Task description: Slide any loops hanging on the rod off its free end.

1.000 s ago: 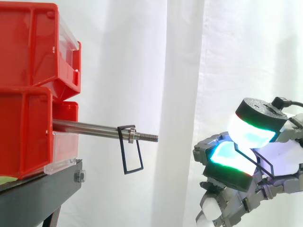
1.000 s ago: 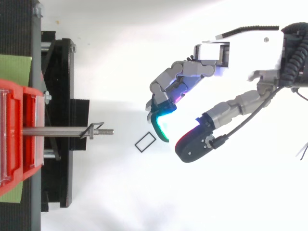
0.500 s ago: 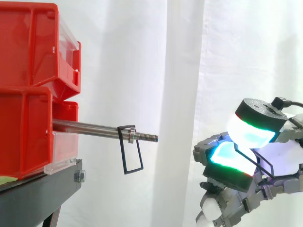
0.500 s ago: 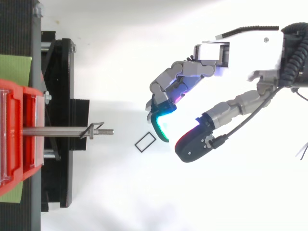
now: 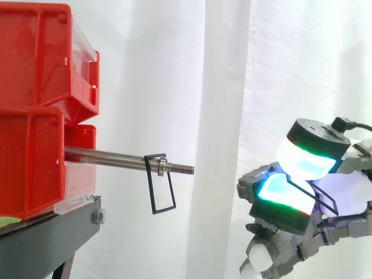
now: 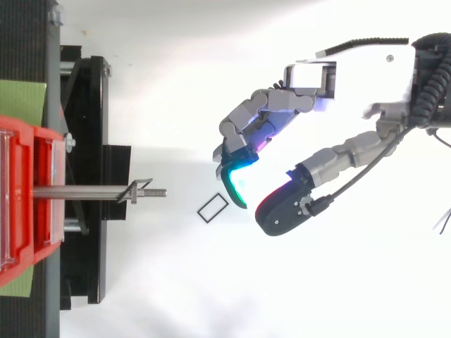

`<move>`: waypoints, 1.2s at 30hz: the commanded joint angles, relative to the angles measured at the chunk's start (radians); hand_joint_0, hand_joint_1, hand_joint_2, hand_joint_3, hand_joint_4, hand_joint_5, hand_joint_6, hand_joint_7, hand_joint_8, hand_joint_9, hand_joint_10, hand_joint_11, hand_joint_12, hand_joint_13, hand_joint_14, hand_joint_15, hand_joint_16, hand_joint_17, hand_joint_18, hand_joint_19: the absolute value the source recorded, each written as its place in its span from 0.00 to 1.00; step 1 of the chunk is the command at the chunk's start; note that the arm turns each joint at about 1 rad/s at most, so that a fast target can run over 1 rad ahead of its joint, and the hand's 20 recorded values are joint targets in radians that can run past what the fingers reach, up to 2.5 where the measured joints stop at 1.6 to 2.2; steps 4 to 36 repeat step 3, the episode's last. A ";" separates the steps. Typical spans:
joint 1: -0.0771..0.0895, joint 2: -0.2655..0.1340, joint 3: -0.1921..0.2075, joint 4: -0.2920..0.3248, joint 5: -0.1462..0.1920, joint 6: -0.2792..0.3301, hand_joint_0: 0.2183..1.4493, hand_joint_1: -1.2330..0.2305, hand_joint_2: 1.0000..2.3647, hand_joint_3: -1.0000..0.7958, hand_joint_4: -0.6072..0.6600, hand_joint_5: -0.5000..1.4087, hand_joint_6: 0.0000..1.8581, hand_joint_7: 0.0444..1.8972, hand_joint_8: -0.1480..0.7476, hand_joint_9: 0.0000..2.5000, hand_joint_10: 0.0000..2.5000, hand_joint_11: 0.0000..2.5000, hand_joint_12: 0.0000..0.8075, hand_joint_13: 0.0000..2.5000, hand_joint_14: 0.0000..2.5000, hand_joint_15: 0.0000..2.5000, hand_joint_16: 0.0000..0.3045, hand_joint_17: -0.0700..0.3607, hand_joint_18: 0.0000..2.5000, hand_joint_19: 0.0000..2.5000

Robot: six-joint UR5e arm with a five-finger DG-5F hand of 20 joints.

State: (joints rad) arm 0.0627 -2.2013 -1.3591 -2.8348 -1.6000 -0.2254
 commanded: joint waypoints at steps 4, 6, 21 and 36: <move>0.000 0.000 0.000 0.000 0.000 0.000 0.30 0.47 0.01 0.40 0.48 0.16 0.48 0.70 0.43 0.34 0.00 0.03 0.28 0.23 0.00 0.00 0.11 0.33 0.15 0.01; 0.000 0.000 0.000 0.000 0.000 0.000 0.30 0.47 0.01 0.40 0.48 0.16 0.48 0.70 0.43 0.34 0.00 0.03 0.28 0.23 0.00 0.00 0.11 0.33 0.15 0.01; 0.000 0.000 0.000 0.000 0.000 0.000 0.30 0.47 0.01 0.40 0.48 0.16 0.48 0.70 0.43 0.34 0.00 0.03 0.28 0.23 0.00 0.00 0.11 0.33 0.15 0.01; 0.000 0.000 0.000 0.000 0.000 0.000 0.30 0.47 0.01 0.40 0.48 0.16 0.48 0.70 0.43 0.34 0.00 0.03 0.28 0.23 0.00 0.00 0.11 0.33 0.15 0.01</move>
